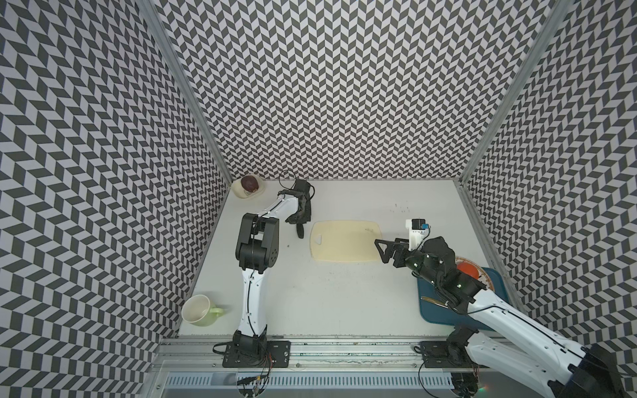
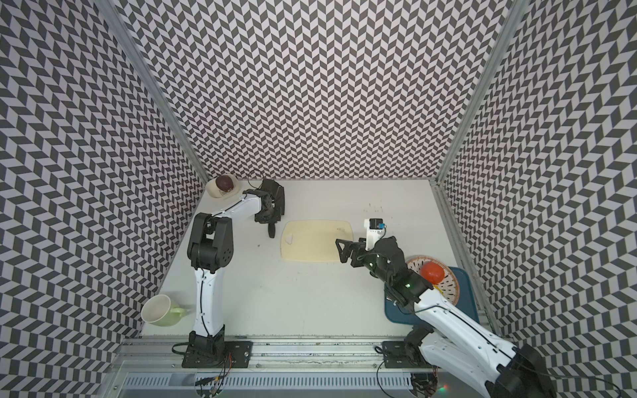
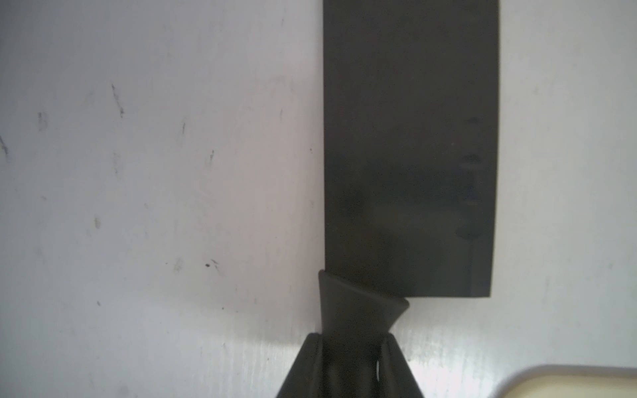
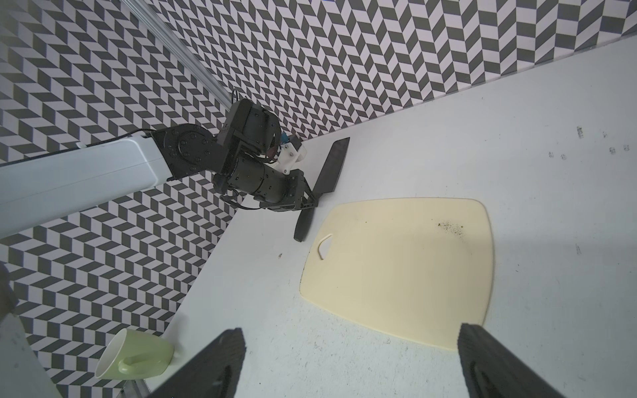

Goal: Align the knife with the edge of the cutting board
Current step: Pick up the knife at the center of the board.

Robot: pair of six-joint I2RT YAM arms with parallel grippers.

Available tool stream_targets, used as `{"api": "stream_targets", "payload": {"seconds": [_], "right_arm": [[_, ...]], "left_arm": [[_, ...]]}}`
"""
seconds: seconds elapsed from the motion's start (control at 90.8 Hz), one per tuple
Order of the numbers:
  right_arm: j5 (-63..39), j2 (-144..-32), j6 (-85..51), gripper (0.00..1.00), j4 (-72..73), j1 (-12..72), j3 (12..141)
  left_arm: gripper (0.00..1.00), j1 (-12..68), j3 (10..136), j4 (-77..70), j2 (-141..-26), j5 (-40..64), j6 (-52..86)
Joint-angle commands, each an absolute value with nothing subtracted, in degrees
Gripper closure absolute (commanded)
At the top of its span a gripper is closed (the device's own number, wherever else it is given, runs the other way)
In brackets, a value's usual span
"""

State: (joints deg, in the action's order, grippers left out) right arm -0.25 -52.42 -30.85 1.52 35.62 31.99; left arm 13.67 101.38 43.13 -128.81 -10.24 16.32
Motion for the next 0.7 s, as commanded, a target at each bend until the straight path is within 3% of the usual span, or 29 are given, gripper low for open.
{"api": "stream_targets", "payload": {"seconds": [0.0,0.408,0.694], "right_arm": [[0.7,-52.0,-30.5,0.0,2.8,36.0,32.9],[0.6,-52.3,-30.7,0.0,3.0,36.0,32.8],[2.6,-52.2,-30.8,0.0,2.4,35.9,32.8]], "left_arm": [[0.86,13.2,101.1,44.3,-129.4,-11.2,17.0],[0.9,14.5,97.3,40.8,-117.1,-12.9,22.1],[0.9,22.4,86.8,35.2,-107.8,-14.6,28.4]]}}
